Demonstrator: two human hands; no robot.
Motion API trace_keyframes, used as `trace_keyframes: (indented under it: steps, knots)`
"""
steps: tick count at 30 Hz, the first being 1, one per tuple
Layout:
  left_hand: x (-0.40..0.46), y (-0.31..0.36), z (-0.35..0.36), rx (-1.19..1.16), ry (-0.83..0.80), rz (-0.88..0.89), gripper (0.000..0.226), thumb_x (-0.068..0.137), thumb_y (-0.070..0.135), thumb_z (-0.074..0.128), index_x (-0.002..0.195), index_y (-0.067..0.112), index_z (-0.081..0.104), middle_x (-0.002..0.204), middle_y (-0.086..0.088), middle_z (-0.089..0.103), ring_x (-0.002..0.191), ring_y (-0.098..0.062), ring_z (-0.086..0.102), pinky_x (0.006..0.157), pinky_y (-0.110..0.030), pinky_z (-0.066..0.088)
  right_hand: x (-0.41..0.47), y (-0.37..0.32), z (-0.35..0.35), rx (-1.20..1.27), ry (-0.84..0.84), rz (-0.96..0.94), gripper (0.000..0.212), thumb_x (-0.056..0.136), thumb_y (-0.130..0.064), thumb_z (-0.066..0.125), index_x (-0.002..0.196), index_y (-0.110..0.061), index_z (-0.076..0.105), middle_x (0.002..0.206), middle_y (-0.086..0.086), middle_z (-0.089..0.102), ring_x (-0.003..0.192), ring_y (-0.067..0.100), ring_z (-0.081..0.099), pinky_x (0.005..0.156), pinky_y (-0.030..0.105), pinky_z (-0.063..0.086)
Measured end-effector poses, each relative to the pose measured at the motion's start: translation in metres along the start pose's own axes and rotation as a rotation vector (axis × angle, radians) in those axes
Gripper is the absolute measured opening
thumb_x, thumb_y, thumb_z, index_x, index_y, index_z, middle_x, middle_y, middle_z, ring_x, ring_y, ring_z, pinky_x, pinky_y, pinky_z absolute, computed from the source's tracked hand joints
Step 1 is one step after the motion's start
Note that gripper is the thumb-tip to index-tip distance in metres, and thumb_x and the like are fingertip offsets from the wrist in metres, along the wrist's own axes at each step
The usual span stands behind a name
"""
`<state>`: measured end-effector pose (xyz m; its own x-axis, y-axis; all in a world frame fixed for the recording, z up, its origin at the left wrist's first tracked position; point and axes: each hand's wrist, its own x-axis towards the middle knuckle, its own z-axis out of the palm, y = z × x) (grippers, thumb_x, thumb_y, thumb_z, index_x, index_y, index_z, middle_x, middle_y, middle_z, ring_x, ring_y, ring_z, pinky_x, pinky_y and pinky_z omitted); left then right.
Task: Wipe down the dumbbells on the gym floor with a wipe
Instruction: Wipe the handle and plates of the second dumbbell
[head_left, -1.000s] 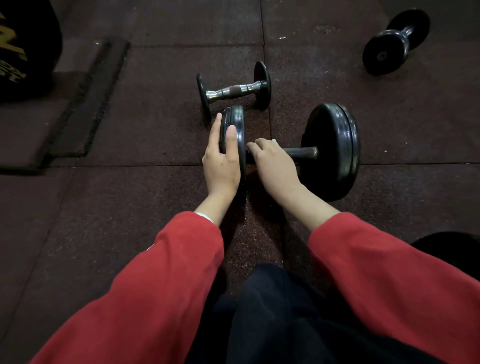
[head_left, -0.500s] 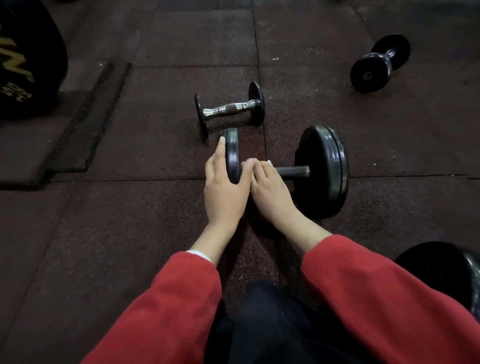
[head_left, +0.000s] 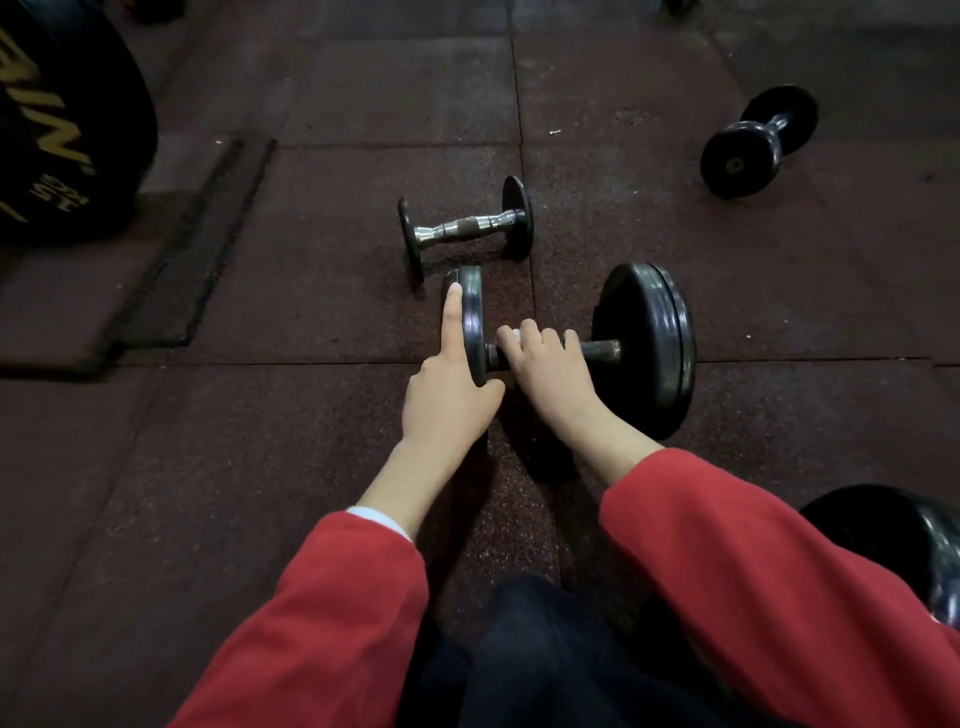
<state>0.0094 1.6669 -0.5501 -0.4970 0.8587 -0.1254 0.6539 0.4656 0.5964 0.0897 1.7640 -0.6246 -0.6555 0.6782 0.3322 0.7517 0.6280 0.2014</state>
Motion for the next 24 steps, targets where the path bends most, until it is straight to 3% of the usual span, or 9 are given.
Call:
trace_keyframes:
  steps: [15, 19, 24]
  knots:
    - [-0.040, -0.010, 0.012, 0.015, 0.029, 0.003, 0.102, 0.081, 0.022, 0.058, 0.141, 0.041, -0.021, 0.104, -0.020, 0.063, 0.097, -0.040, 0.060, 0.089, -0.040, 0.044, -0.024, -0.001, -0.016, 0.069, 0.022, -0.057, 0.028, 0.076, -0.015, 0.036, 0.072, -0.021, 0.064, 0.058, -0.001, 0.056, 0.044, 0.017, 0.056, 0.048, 0.026, 0.045]
    - [-0.047, -0.009, 0.000, 0.038, -0.011, -0.040, 0.101, 0.080, 0.023, 0.060, 0.143, 0.039, -0.017, 0.105, -0.020, 0.065, 0.100, -0.041, 0.059, 0.088, -0.037, 0.043, -0.038, -0.010, -0.024, 0.108, -0.008, -0.063, 0.032, 0.072, -0.016, 0.032, 0.073, -0.021, 0.064, 0.058, 0.000, 0.057, 0.044, 0.017, 0.058, 0.048, 0.026, 0.046]
    - [-0.046, -0.010, -0.011, 0.052, -0.071, -0.052, 0.099, 0.079, 0.022, 0.058, 0.142, 0.045, -0.015, 0.104, -0.019, 0.066, 0.098, -0.040, 0.059, 0.087, -0.038, 0.045, -0.044, -0.013, -0.035, 0.119, -0.106, -0.078, 0.024, 0.068, -0.016, 0.041, 0.073, -0.020, 0.064, 0.059, -0.001, 0.057, 0.046, 0.017, 0.058, 0.044, 0.024, 0.043]
